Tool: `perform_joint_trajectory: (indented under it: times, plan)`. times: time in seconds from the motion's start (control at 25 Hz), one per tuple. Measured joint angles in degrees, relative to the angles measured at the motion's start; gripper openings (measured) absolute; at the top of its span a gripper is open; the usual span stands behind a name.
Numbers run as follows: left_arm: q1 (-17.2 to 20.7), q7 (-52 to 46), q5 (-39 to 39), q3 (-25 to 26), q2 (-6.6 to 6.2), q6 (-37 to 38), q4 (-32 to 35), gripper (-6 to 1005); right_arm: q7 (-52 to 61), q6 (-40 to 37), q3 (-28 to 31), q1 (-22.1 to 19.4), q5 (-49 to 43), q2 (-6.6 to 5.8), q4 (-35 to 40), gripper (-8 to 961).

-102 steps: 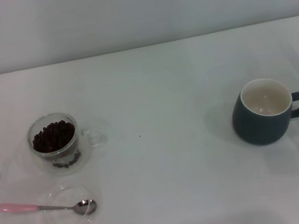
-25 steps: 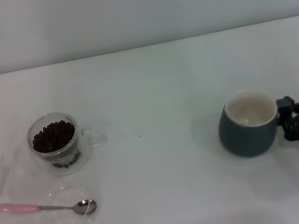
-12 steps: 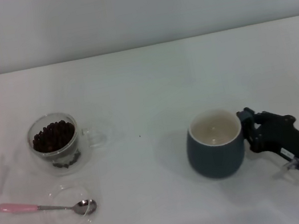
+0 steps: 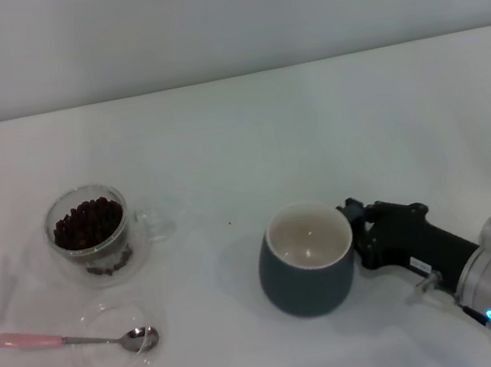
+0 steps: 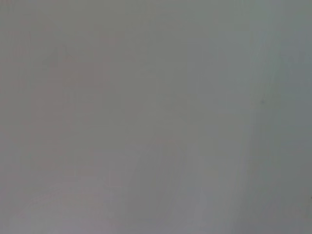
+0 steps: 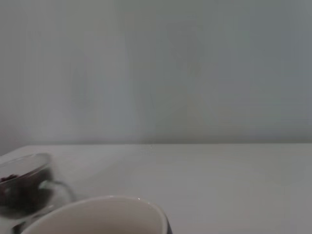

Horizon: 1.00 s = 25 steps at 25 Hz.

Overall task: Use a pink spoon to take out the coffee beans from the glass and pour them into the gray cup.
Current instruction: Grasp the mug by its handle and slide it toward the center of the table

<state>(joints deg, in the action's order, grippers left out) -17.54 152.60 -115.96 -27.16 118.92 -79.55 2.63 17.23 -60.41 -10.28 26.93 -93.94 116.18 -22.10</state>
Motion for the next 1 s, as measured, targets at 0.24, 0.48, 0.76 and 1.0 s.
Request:
perform_joint_trajectory:
  times: [0.24,0.48,0.76,1.0]
  plan:
    - [0.2,-0.1,0.1,0.0,0.08,-0.5,-0.1,852,-0.2,-0.2,0.0,0.4,-3.0,0.01,-0.6,145]
    - [0.1,-0.2,0.1,0.0,0.03,-0.7,0.0,852,-0.3,-0.4,-0.1,0.2,-3.9,0.01,-0.3,149]
    - [-0.4,0.1,0.0,0.1,0.0,-0.7,0.4,852,-1.0,-2.5,-0.7,-0.9,-4.1,-0.22,-0.1,196]
    - [-0.4,0.1,-0.2,0.1,-0.01,-0.7,0.9,853,-0.8,-4.6,-1.5,-3.0,-4.2,-0.57,0.4,443]
